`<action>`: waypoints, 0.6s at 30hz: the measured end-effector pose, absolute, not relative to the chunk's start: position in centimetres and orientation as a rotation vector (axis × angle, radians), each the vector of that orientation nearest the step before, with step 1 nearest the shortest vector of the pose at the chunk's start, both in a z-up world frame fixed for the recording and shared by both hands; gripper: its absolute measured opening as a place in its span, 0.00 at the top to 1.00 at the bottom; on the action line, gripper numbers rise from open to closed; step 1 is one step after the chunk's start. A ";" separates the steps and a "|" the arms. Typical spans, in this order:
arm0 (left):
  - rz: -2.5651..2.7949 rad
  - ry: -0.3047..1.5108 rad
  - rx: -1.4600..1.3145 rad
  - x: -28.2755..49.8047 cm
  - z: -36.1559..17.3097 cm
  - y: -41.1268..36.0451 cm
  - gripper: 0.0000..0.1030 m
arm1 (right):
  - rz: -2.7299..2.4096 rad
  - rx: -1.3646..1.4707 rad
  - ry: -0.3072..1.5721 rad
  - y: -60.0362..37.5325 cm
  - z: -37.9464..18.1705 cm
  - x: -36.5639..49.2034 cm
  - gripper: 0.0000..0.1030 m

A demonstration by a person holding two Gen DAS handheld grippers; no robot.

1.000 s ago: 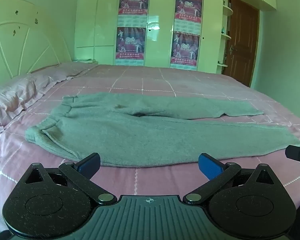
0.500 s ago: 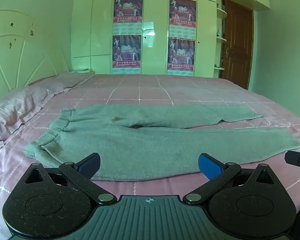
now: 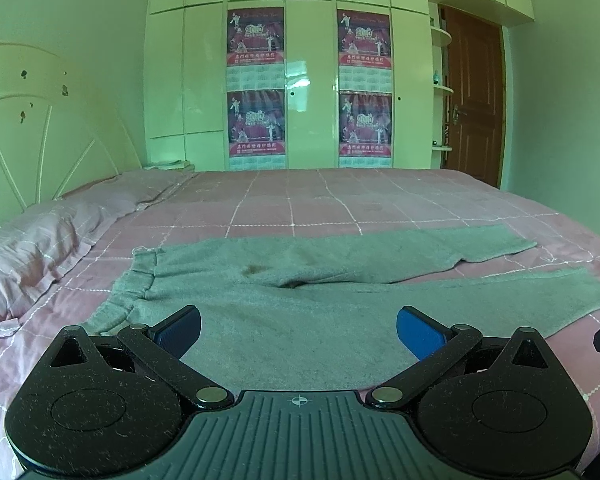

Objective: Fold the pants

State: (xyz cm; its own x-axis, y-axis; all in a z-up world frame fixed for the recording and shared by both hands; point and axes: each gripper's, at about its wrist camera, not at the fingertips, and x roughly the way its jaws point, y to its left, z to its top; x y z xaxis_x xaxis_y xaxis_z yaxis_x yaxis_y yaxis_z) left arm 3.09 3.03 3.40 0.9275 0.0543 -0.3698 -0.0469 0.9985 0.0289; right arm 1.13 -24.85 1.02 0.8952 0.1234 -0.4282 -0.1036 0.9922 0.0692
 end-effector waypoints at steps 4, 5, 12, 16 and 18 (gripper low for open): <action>0.035 0.368 0.029 3.4 3.3 3.0 0.00 | 0.122 0.044 0.452 -24.8 0.8 1.1 0.07; 0.030 0.362 0.041 3.5 3.2 2.9 0.00 | 0.125 0.040 0.451 -24.7 0.7 1.1 0.07; 0.021 0.351 0.063 4.2 3.7 3.0 0.00 | 0.147 0.049 0.460 -24.6 0.4 0.8 0.07; 0.013 0.341 0.078 4.1 3.8 3.2 0.00 | 0.160 0.041 0.470 -24.5 0.0 0.3 0.07; 0.019 0.340 0.075 3.9 3.9 3.1 0.00 | 0.162 0.041 0.475 -24.5 0.0 0.2 0.07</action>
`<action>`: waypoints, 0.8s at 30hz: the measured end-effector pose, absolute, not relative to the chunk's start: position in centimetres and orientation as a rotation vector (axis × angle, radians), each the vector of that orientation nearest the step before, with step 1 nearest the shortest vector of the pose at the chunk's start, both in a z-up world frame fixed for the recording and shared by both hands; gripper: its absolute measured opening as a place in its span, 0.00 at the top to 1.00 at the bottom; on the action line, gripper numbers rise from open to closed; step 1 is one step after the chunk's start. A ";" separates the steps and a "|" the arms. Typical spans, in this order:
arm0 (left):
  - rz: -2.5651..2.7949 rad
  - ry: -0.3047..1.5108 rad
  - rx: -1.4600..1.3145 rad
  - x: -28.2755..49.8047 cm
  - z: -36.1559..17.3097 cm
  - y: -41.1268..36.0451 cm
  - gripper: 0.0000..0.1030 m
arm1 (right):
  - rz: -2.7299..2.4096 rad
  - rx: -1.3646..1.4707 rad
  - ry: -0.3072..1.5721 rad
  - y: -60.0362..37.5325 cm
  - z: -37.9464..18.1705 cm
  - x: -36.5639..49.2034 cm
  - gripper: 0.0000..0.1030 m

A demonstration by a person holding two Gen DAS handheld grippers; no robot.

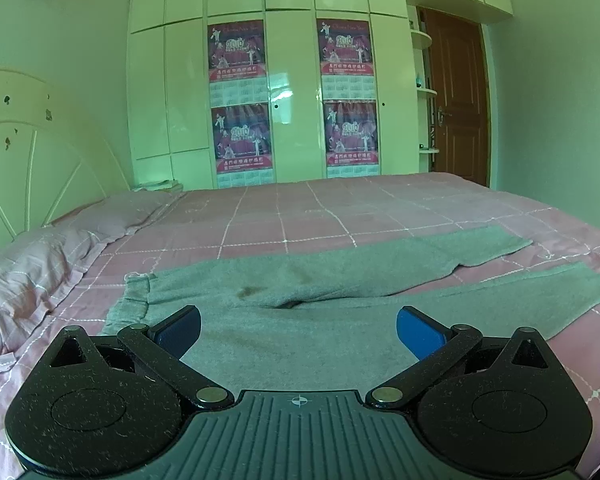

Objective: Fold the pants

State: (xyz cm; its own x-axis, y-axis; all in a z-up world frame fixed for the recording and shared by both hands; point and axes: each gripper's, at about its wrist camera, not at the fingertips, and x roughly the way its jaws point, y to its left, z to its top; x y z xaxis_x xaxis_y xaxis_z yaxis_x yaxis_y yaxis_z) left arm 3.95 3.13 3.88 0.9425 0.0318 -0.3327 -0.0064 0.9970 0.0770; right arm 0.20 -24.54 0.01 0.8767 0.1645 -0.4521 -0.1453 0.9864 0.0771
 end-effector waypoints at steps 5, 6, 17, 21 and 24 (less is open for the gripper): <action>0.019 0.358 0.030 2.7 4.0 2.4 0.00 | 0.143 0.060 0.468 -25.1 0.5 0.6 0.07; 0.013 0.362 0.023 2.5 4.0 2.1 0.00 | 0.139 0.056 0.464 -25.1 0.6 0.6 0.07; -0.004 0.376 -0.030 -0.1 3.2 1.1 0.00 | 0.105 0.028 0.429 -25.2 1.5 0.5 0.06; 0.009 0.383 -0.062 -0.5 3.0 1.8 0.00 | 0.104 0.024 0.424 -25.1 1.8 0.6 0.06; 0.019 0.386 -0.069 -0.4 2.9 2.2 0.00 | 0.104 0.022 0.411 -25.0 2.1 0.8 0.06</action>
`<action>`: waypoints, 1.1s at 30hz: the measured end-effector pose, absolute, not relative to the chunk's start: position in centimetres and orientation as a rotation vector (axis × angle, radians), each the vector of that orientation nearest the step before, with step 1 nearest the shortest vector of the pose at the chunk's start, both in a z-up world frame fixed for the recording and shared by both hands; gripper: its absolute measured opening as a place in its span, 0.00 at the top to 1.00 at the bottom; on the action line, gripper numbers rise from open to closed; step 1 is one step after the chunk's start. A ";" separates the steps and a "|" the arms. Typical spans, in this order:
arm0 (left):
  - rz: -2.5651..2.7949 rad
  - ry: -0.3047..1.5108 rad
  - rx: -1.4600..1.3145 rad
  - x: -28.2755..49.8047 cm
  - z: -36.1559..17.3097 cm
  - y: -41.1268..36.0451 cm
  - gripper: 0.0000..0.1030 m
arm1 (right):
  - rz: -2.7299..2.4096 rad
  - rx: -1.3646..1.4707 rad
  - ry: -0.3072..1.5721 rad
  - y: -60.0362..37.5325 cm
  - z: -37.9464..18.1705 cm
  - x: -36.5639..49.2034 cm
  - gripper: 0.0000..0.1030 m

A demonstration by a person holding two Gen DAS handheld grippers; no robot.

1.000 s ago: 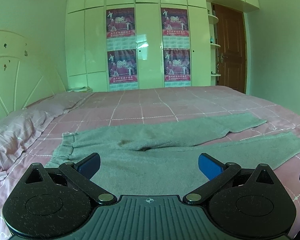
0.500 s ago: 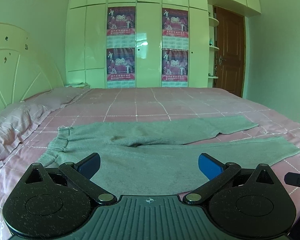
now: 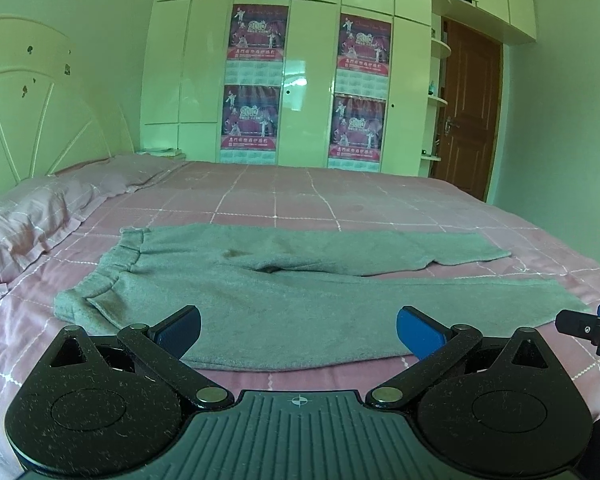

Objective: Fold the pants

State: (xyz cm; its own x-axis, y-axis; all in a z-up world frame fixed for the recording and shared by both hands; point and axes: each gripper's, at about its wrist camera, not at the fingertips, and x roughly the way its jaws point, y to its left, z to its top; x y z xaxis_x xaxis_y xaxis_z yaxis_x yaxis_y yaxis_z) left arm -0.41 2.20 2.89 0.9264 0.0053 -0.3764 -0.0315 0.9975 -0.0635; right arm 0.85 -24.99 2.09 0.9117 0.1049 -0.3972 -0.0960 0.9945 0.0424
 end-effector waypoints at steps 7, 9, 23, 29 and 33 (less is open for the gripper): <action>0.024 0.378 -0.070 -0.3 2.9 2.1 0.00 | 0.114 0.036 0.399 -25.3 2.6 1.8 0.06; 0.022 0.380 -0.072 -0.4 2.8 2.1 0.00 | 0.116 0.042 0.403 -25.3 2.4 1.7 0.06; 0.052 0.400 -0.085 -0.3 2.1 2.2 0.00 | 0.124 0.057 0.422 -24.7 1.9 1.7 0.06; 0.055 0.408 -0.090 -0.1 1.6 2.1 0.00 | 0.126 0.062 0.432 -24.7 1.7 1.9 0.06; 0.040 0.420 -0.101 0.1 1.5 2.1 0.00 | 0.139 0.067 0.439 -24.7 1.7 2.1 0.06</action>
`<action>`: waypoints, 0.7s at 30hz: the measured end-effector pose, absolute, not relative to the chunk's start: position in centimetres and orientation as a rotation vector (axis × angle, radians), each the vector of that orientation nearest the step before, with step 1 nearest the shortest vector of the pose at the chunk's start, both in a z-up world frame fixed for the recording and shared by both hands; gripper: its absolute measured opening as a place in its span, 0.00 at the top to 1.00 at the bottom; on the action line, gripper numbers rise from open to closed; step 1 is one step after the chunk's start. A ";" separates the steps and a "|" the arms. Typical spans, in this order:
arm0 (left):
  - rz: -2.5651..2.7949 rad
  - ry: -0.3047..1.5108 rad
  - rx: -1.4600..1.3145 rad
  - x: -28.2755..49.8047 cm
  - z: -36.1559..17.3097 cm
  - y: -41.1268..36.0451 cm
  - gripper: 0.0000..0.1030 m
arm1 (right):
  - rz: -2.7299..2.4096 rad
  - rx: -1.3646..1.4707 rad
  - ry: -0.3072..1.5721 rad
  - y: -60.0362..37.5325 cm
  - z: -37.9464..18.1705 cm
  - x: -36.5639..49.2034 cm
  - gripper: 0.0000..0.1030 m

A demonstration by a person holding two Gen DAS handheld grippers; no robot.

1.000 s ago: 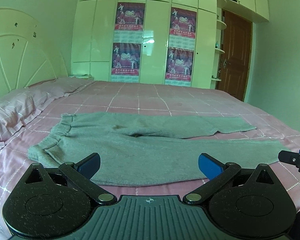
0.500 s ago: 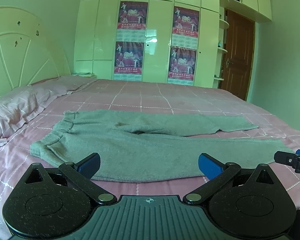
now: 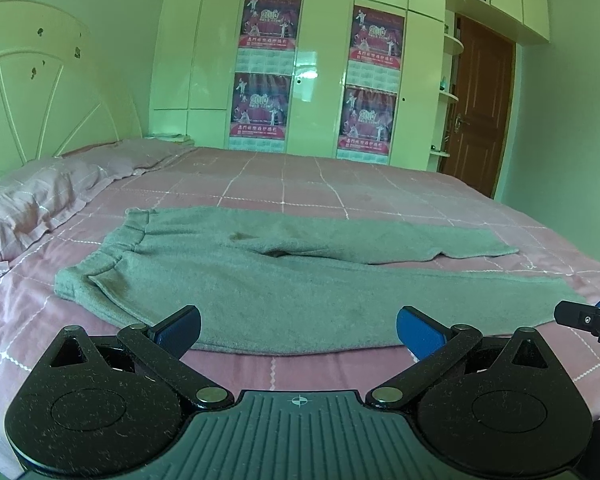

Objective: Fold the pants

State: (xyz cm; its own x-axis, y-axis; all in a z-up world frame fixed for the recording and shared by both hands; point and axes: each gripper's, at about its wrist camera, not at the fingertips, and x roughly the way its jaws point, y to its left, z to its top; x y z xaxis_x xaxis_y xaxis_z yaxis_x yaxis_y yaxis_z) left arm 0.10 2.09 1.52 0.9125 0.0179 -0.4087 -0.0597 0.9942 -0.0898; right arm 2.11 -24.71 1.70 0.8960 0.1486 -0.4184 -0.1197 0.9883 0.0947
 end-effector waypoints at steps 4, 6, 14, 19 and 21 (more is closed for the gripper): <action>0.051 0.447 -0.080 1.3 1.5 2.3 0.00 | 0.155 0.069 0.425 -24.5 2.0 2.6 0.06; 0.054 0.465 -0.061 2.3 1.5 2.7 0.00 | 0.169 0.063 0.422 -24.3 2.2 3.5 0.06; 0.107 0.476 -0.020 8.0 2.5 6.6 0.00 | 0.278 0.080 0.420 -21.7 5.3 11.5 0.11; 0.161 0.486 -0.007 13.0 3.0 10.9 0.00 | 0.338 0.033 0.419 -18.8 6.8 18.4 0.11; 0.174 0.496 -0.016 15.4 2.9 13.3 0.00 | 0.356 0.021 0.422 -17.7 7.1 21.6 0.11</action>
